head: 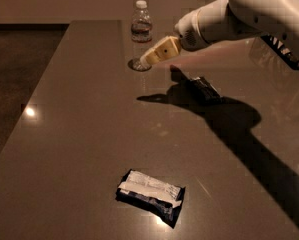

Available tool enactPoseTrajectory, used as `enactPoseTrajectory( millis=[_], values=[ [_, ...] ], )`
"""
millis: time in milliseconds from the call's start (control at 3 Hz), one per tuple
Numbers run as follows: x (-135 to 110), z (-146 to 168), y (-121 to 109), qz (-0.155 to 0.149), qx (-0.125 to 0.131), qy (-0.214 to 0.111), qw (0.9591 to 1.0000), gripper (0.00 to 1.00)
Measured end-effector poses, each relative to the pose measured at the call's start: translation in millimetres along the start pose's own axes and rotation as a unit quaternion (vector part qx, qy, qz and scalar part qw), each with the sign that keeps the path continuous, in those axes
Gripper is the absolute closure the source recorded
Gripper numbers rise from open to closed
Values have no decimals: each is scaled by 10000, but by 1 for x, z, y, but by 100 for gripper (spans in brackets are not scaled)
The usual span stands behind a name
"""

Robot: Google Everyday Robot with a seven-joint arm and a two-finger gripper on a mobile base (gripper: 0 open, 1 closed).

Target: Knock water bottle over

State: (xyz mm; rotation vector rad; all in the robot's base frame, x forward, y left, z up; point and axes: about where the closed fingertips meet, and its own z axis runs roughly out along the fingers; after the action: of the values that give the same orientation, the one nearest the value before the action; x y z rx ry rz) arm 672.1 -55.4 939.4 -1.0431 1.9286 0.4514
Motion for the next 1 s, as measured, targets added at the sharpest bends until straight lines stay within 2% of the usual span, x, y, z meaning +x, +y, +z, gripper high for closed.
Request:
enactPoseTrajectory(
  millis=[667,1000],
  values=[
    [-40,44,-16,208,-72,-450,9987,0],
    [-53,64,-25,275,-60,-593,9978,0]
  ],
)
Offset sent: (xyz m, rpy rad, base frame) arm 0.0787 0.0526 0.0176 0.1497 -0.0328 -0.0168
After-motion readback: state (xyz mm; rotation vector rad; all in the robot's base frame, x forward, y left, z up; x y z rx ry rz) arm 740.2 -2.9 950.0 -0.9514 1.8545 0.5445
